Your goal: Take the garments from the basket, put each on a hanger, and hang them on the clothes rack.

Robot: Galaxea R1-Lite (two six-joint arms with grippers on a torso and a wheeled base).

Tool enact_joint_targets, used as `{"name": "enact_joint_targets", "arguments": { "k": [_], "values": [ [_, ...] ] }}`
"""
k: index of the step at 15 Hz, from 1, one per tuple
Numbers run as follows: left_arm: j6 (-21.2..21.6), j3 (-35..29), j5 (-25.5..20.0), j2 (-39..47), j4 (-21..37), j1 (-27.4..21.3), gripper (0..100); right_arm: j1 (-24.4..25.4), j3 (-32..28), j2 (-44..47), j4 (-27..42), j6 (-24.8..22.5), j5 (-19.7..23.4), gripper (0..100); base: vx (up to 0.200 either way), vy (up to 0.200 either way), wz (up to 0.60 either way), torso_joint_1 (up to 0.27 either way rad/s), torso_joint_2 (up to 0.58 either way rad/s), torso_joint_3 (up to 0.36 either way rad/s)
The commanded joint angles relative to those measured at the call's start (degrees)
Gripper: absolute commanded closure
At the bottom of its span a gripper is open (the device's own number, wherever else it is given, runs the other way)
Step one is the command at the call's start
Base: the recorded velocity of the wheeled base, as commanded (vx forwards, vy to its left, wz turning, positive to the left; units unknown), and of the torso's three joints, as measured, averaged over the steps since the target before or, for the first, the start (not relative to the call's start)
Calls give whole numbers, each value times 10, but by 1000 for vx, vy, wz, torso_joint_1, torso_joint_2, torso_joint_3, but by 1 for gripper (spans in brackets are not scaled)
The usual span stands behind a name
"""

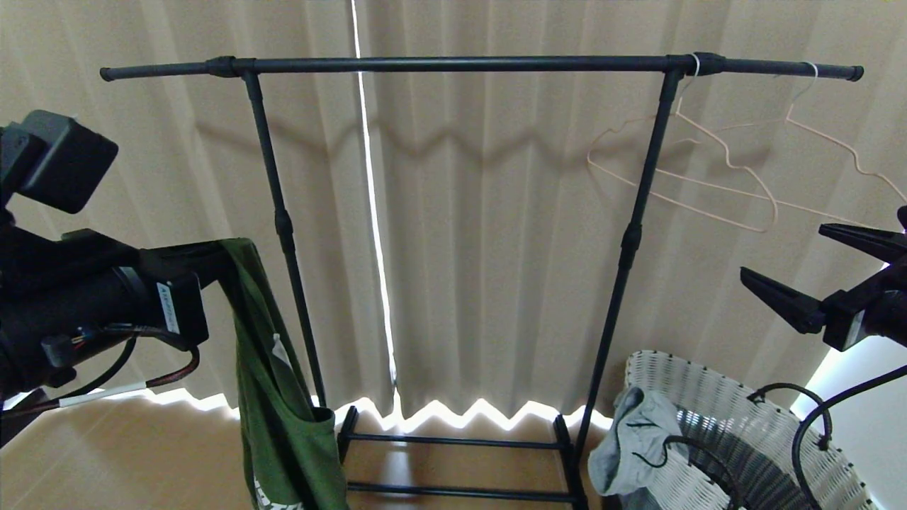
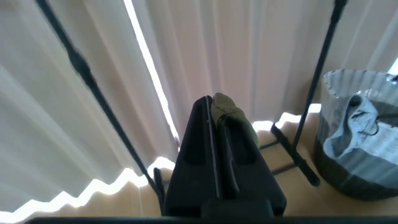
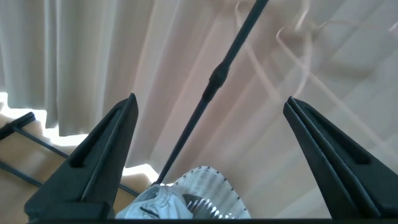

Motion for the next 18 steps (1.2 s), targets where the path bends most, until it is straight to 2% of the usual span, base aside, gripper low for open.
{"name": "enact_joint_targets", "arguments": {
  "k": [1,3,10,16,18],
  "values": [
    [9,20,-2,-4,-17,1,100,0,0,1,-1,0,0,0,0,0,0,193,-476,-290],
    [28,34,-2,-2,-45,2,100,0,-1,2,-1,0,-1,0,0,0,0,193,-474,-288],
    [33,34,-1,-2,-46,2,100,-1,0,3,-2,0,-2,0,0,0,0,195,-440,-254],
    [30,43,-1,-5,-45,2,100,-1,0,10,-3,0,-2,0,0,0,0,18,-38,-23],
    [30,43,-1,-4,-45,2,100,-1,0,10,-3,0,-2,0,0,-200,0,5,2,-2]
  ]
}}
